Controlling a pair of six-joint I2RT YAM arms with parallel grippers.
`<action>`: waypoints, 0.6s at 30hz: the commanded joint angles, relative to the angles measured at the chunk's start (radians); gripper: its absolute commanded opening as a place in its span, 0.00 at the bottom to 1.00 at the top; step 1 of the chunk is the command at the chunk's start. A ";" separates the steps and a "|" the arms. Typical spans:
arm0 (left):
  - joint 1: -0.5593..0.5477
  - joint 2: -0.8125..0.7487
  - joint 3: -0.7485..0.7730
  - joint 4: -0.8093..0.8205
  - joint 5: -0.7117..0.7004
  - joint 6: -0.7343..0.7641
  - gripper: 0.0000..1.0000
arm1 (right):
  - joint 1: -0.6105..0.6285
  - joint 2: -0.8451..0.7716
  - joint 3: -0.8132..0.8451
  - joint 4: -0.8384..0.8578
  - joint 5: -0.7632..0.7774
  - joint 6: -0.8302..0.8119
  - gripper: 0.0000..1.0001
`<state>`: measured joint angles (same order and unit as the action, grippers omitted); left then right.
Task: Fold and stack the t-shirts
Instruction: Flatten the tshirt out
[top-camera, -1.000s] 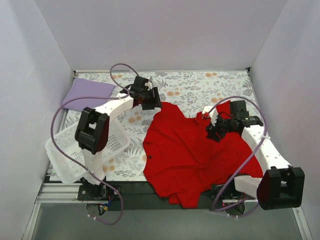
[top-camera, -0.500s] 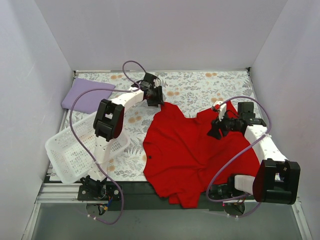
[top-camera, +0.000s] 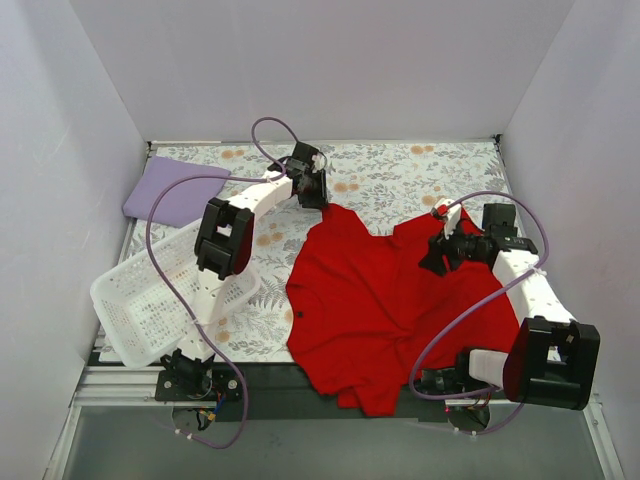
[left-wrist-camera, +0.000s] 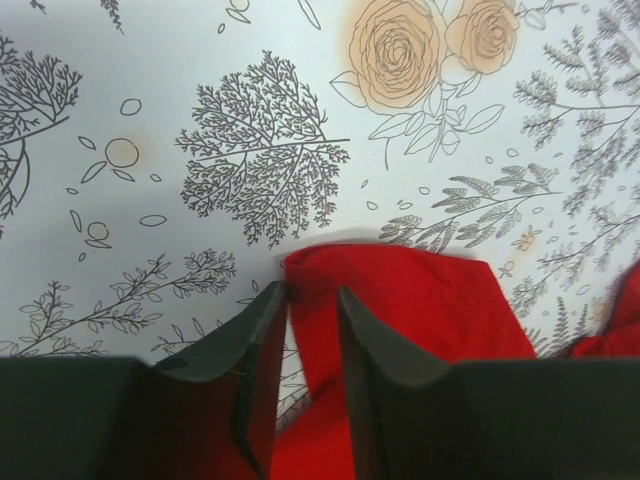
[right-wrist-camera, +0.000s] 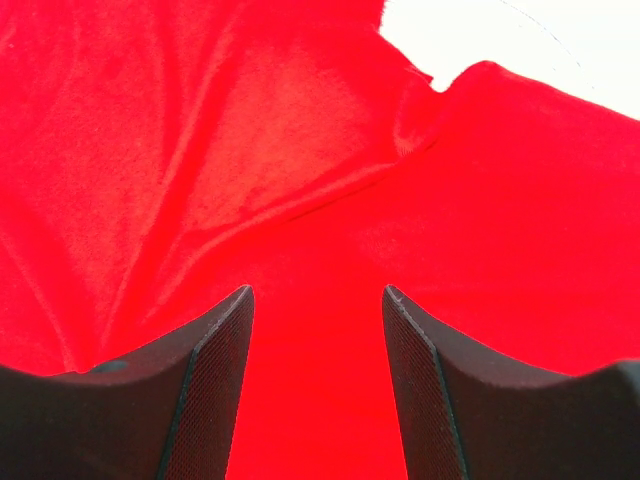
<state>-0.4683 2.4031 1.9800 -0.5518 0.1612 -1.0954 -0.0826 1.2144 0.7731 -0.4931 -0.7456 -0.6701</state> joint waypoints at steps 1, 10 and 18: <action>-0.006 0.030 0.029 -0.059 -0.037 0.022 0.24 | -0.019 0.002 0.003 0.034 -0.003 0.024 0.61; -0.006 -0.070 -0.032 0.013 -0.029 0.040 0.00 | -0.052 0.048 0.061 0.243 0.406 0.312 0.59; 0.000 -0.223 -0.199 0.127 -0.048 0.052 0.00 | -0.089 0.321 0.288 0.307 0.519 0.464 0.57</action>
<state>-0.4686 2.2974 1.8069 -0.4828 0.1341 -1.0645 -0.1577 1.4605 0.9585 -0.2623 -0.2916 -0.3038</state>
